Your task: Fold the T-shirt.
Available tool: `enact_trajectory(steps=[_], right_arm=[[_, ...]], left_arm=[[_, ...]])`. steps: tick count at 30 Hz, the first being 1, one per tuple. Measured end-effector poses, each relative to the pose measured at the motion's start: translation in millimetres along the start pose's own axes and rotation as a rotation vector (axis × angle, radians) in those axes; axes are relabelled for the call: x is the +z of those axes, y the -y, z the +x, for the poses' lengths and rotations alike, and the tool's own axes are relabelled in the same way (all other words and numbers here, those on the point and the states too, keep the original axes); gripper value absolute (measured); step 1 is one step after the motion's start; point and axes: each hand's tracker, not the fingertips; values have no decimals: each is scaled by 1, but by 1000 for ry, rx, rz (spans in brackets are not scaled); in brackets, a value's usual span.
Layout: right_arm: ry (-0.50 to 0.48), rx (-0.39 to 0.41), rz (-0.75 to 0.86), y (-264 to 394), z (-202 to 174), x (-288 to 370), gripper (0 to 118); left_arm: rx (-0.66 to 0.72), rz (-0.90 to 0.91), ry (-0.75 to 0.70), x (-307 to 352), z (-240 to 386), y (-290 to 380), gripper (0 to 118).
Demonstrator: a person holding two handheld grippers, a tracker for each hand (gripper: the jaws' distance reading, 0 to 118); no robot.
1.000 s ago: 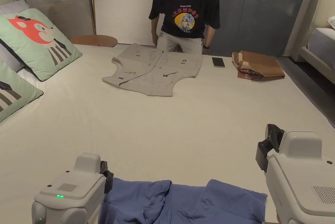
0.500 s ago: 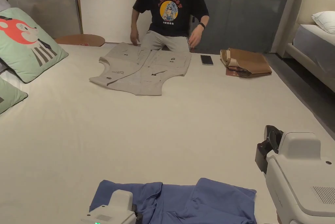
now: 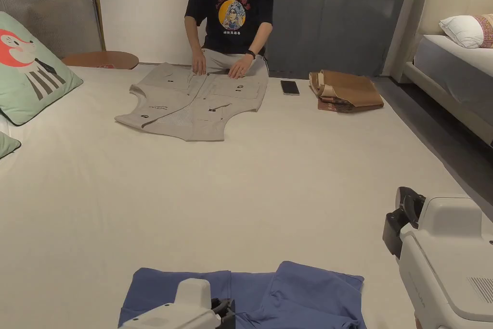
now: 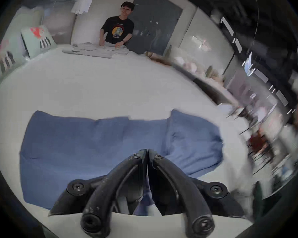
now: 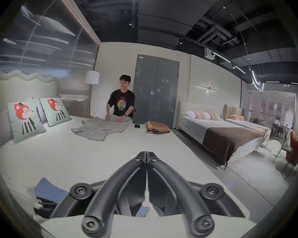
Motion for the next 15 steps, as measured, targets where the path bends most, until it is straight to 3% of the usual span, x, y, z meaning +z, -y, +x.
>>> enact_trajectory(steps=[4, 6, 9, 10, 15], right_arm=[[-15, -6, 3, -3, -7, 0, 0], [-24, -8, 5, -4, -10, -1, 0], [-39, -5, 11, -5, -14, -6, 0], [-43, -8, 13, -6, -15, -7, 0], [-55, -8, 14, -5, -19, -13, 0]], left_arm=[[84, 29, 117, 27, -43, -28, 8], [115, 24, 138, 44, -63, -43, 37], [225, -5, 148, 66, -91, -60, 99], [240, -6, 132, 70, -102, -62, 111], [404, -51, 79, 81, -145, -62, 109]])
